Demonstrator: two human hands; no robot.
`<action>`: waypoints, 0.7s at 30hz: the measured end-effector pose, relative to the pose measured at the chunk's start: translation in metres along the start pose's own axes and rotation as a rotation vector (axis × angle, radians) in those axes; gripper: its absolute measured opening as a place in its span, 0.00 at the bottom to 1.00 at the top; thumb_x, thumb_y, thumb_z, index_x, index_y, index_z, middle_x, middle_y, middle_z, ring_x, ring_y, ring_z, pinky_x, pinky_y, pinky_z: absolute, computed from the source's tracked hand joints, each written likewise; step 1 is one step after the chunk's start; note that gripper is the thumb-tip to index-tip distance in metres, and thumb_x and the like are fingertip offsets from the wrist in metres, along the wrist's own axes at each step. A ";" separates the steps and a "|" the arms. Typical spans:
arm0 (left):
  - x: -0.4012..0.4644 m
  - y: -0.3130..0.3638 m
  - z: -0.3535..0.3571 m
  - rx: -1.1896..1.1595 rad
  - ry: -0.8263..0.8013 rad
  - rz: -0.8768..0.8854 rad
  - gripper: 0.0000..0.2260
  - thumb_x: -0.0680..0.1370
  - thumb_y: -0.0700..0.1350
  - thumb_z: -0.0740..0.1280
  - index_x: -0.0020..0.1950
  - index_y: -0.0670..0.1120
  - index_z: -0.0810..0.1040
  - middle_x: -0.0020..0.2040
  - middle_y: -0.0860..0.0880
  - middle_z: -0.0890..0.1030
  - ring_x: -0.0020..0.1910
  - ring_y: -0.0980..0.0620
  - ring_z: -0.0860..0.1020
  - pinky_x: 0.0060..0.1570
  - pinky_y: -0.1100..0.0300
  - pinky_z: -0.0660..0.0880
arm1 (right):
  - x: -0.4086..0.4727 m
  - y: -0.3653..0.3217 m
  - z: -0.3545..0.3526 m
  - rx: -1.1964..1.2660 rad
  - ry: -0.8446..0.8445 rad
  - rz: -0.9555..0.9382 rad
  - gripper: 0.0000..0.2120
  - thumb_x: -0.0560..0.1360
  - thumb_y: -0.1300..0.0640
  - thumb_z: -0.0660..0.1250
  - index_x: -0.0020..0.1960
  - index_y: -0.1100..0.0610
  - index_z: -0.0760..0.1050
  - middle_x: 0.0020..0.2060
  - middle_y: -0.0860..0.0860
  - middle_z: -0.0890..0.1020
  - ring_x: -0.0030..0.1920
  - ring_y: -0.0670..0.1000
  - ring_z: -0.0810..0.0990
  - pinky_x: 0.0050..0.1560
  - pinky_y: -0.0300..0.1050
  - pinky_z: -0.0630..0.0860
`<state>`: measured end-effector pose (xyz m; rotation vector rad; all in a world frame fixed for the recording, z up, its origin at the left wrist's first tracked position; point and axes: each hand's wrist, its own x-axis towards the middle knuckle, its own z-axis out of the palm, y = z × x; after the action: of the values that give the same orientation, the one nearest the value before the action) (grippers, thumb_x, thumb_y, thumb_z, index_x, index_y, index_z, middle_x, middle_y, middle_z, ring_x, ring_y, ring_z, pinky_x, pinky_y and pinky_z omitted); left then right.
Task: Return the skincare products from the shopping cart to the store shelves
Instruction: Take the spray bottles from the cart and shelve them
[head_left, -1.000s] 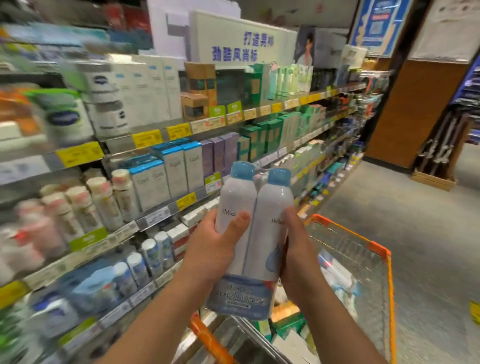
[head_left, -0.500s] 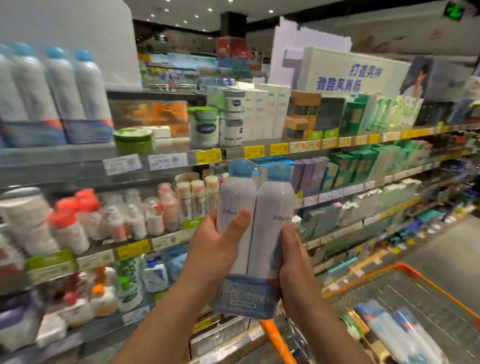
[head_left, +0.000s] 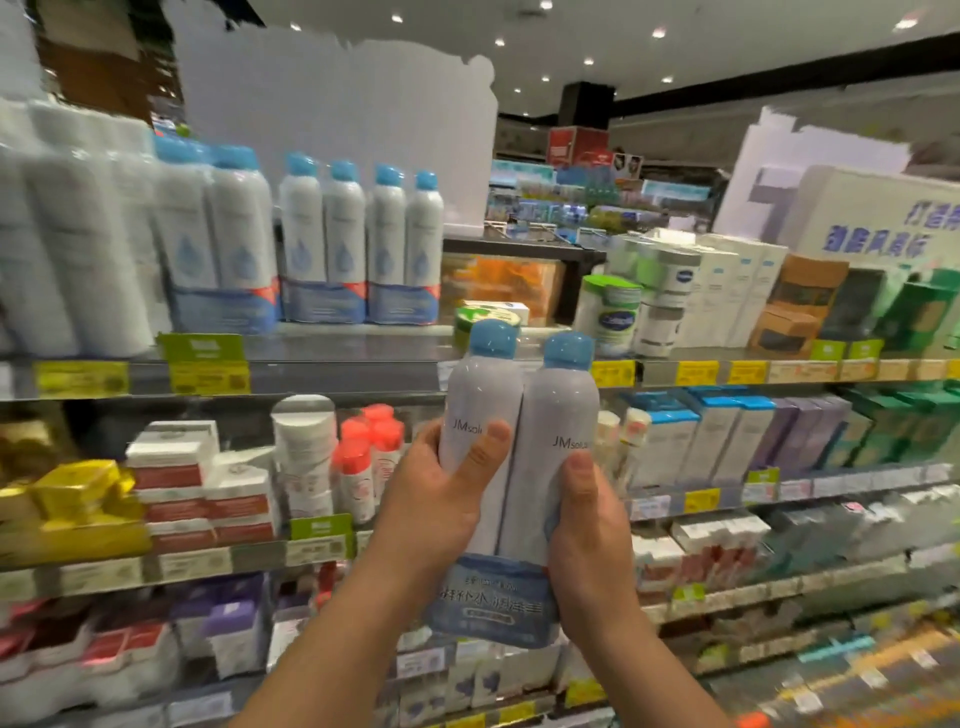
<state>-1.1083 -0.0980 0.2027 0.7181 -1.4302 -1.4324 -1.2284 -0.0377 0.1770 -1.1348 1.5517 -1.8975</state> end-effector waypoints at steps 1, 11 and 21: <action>0.003 0.003 -0.013 0.003 0.005 0.006 0.28 0.71 0.69 0.73 0.59 0.50 0.82 0.52 0.48 0.87 0.51 0.48 0.86 0.51 0.47 0.83 | 0.002 0.000 0.014 -0.009 -0.008 -0.017 0.39 0.67 0.17 0.58 0.53 0.51 0.81 0.48 0.53 0.87 0.50 0.55 0.86 0.53 0.65 0.81; 0.050 0.016 -0.099 -0.002 0.175 0.047 0.33 0.61 0.77 0.73 0.53 0.54 0.82 0.49 0.48 0.87 0.50 0.44 0.86 0.54 0.35 0.81 | 0.040 -0.005 0.113 -0.038 -0.097 -0.101 0.36 0.72 0.23 0.55 0.45 0.57 0.75 0.37 0.54 0.82 0.40 0.54 0.82 0.46 0.56 0.82; 0.117 0.033 -0.125 -0.005 0.247 0.082 0.28 0.67 0.70 0.73 0.59 0.53 0.80 0.51 0.49 0.87 0.51 0.47 0.86 0.48 0.50 0.83 | 0.126 -0.002 0.136 -0.167 -0.534 -0.091 0.25 0.71 0.31 0.66 0.63 0.42 0.73 0.54 0.40 0.83 0.55 0.44 0.83 0.57 0.54 0.82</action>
<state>-1.0322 -0.2498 0.2421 0.7957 -1.2494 -1.2373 -1.1894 -0.2129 0.2240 -1.6448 1.3823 -1.3687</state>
